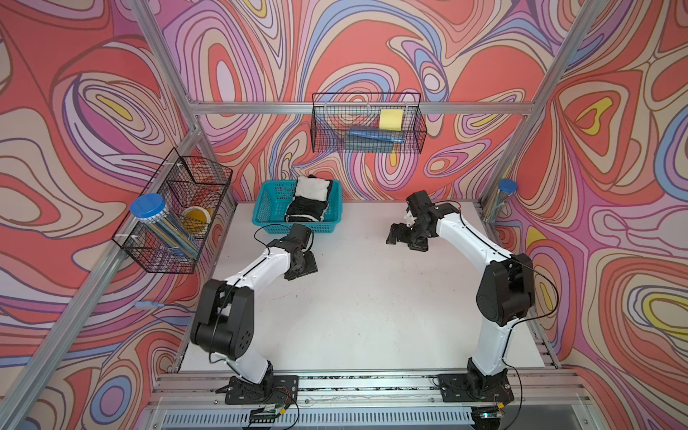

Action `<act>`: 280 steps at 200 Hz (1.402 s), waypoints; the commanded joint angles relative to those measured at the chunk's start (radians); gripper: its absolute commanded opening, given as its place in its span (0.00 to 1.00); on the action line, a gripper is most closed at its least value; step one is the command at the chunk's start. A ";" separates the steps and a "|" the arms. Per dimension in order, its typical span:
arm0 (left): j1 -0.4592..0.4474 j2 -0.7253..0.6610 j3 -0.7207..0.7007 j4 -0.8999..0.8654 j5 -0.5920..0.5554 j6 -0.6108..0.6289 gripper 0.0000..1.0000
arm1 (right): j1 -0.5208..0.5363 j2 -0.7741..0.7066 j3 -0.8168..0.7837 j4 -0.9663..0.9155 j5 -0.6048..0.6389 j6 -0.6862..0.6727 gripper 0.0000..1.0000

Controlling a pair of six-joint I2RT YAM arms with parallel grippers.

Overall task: Roll up the pillowcase
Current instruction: Move the bin to the center of the board, then reset both arms

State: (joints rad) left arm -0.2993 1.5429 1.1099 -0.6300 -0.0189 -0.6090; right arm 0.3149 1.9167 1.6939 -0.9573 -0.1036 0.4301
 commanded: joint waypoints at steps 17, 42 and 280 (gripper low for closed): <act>-0.030 -0.196 0.037 -0.121 -0.247 0.095 0.99 | -0.014 -0.137 -0.022 0.058 0.442 -0.023 0.98; 0.045 -0.198 0.109 0.000 -0.452 0.239 0.99 | -0.045 -0.266 -0.100 0.308 0.606 -0.146 0.98; 0.312 -0.013 -0.747 1.527 -0.035 0.558 0.99 | -0.346 -0.321 -1.128 1.621 0.011 -0.389 0.98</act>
State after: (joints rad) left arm 0.0162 1.5326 0.3504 0.8791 -0.0841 -0.0731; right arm -0.0193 1.5124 0.5365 0.5072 -0.0566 0.0143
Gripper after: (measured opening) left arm 0.987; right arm 0.983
